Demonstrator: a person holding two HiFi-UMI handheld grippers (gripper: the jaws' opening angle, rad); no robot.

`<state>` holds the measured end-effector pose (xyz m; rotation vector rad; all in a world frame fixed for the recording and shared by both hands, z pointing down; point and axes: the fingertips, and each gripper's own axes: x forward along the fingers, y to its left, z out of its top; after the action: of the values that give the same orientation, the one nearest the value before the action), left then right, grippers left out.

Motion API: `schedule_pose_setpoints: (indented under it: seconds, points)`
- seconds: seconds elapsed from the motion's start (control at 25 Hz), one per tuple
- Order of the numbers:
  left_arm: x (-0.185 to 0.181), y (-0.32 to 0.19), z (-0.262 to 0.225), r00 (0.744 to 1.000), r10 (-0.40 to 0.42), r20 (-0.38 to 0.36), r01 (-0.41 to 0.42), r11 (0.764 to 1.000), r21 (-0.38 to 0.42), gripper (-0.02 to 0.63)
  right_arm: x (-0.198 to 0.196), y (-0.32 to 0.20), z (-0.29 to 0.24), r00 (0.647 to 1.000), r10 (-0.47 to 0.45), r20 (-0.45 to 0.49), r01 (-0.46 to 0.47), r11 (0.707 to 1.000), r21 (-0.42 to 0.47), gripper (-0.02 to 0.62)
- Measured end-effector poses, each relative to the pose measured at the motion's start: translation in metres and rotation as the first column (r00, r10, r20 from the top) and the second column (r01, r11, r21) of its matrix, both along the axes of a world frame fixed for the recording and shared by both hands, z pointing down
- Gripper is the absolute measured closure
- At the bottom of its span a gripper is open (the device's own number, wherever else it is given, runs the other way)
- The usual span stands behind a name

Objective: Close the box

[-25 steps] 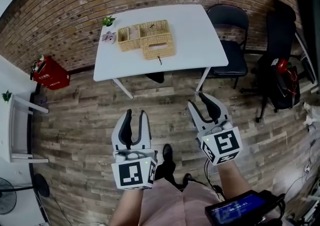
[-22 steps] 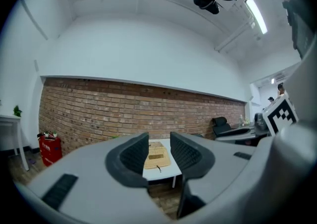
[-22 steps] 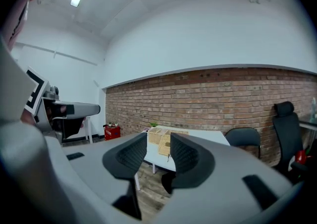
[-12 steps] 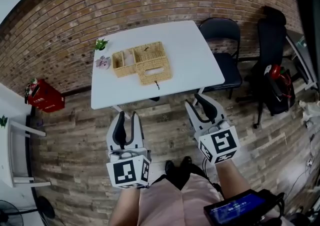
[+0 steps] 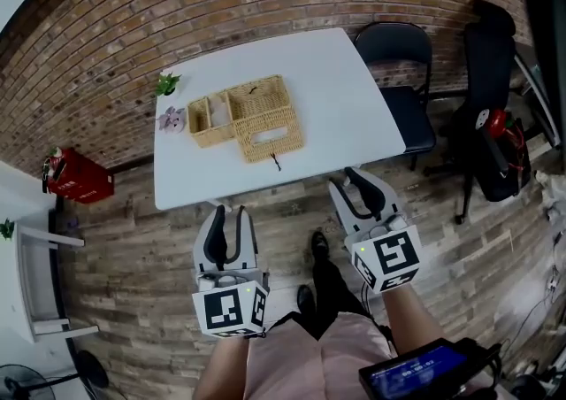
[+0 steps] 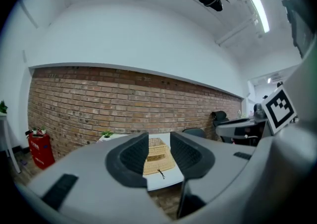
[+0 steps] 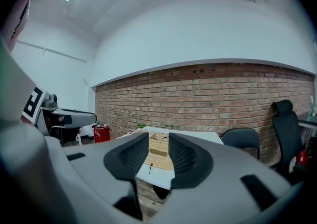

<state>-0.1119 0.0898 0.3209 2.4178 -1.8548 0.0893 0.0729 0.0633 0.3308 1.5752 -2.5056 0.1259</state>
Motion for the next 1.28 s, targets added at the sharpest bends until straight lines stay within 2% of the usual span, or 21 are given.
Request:
schedule_pose_setpoints:
  seconds: [0.36,0.72,0.96,1.28]
  points:
    - [0.015,-0.085,0.012,0.999,-0.013,0.038,0.014,0.999,-0.031,0.465,0.012,-0.095,0.03,0.998,-0.047,0.037,0.049,0.997,-0.056,0.468]
    - [0.028,-0.157,-0.003,0.996,-0.071,0.056,0.072,0.997,-0.004,0.465,0.019,-0.185,0.017,0.99,-0.124,0.063,0.126,0.992,-0.029,0.471]
    - [0.026,-0.178,-0.014,0.991,-0.099,0.089,0.098,0.995,0.022,0.465,0.016,-0.22,0.001,0.984,-0.161,0.074,0.161,0.987,0.005,0.472]
    - [0.001,-0.206,-0.015,0.988,-0.138,0.073,0.136,0.99,0.026,0.459,-0.001,-0.253,-0.004,0.979,-0.195,0.054,0.194,0.981,0.009,0.472]
